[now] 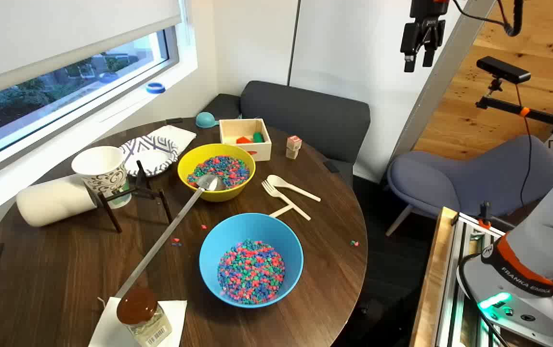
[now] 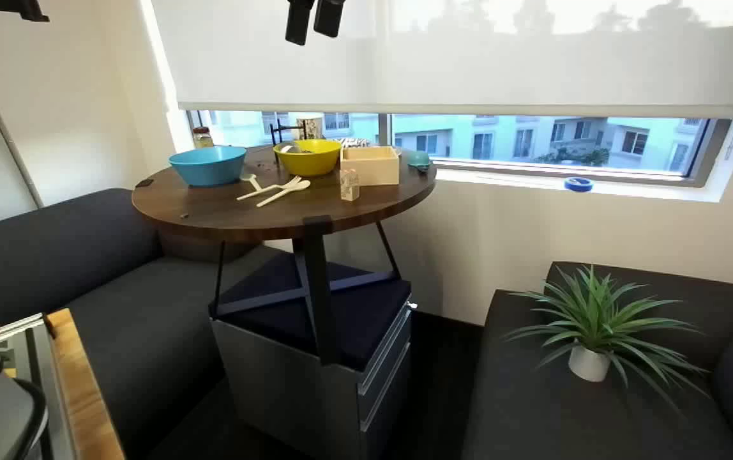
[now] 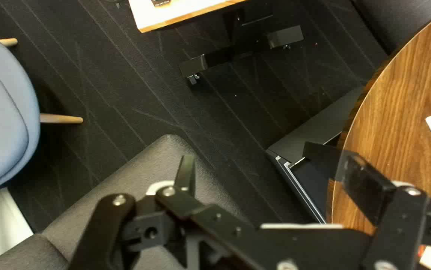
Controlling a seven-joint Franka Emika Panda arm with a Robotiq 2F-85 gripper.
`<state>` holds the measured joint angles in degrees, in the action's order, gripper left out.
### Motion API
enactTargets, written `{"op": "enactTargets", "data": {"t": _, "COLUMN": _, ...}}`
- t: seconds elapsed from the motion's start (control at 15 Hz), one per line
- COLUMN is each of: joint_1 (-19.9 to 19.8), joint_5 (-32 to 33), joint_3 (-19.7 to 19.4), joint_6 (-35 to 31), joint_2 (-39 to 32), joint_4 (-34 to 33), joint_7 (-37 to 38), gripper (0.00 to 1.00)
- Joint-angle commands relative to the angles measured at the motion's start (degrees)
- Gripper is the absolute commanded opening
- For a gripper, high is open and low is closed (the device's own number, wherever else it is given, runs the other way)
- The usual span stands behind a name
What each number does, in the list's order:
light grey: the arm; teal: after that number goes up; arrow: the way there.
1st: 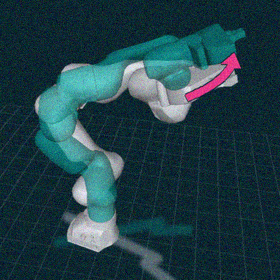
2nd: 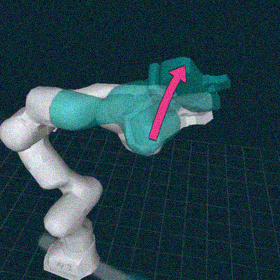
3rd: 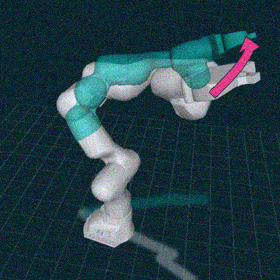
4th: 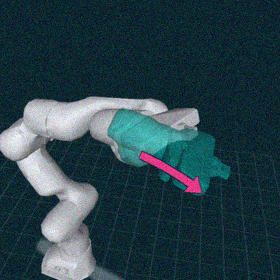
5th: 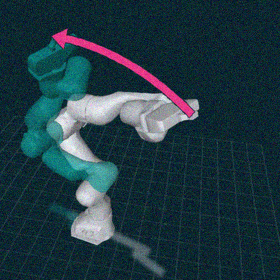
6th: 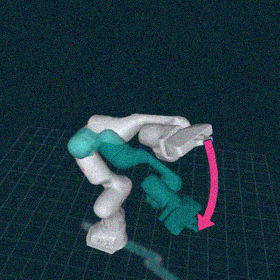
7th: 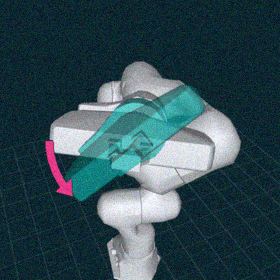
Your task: Unstack the two blocks on the right
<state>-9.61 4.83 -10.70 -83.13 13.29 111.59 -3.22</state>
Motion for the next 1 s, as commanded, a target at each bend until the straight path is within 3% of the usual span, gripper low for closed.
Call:
{"op": "enactTargets", "data": {"t": 0.0, "joint_1": 0.01, "joint_5": 0.00, "joint_3": -0.03, "joint_6": 0.11, "joint_2": -0.06, "joint_4": -0.13, "joint_7": -0.03, "gripper": 1.00}}
{"op": "enactTargets", "data": {"t": 0.67, "joint_1": 0.01, "joint_5": 0.00, "joint_3": -0.03, "joint_6": 0.11, "joint_2": -0.06, "joint_4": -0.13, "joint_7": -0.03, "gripper": 1.00}}
{"op": "enactTargets", "data": {"t": 0.93, "joint_1": 2.88, "joint_5": -0.36, "joint_3": 3.73, "joint_6": -3.08, "joint_2": -1.81, "joint_4": 0.94, "joint_7": 2.87, "gripper": 1.00}}
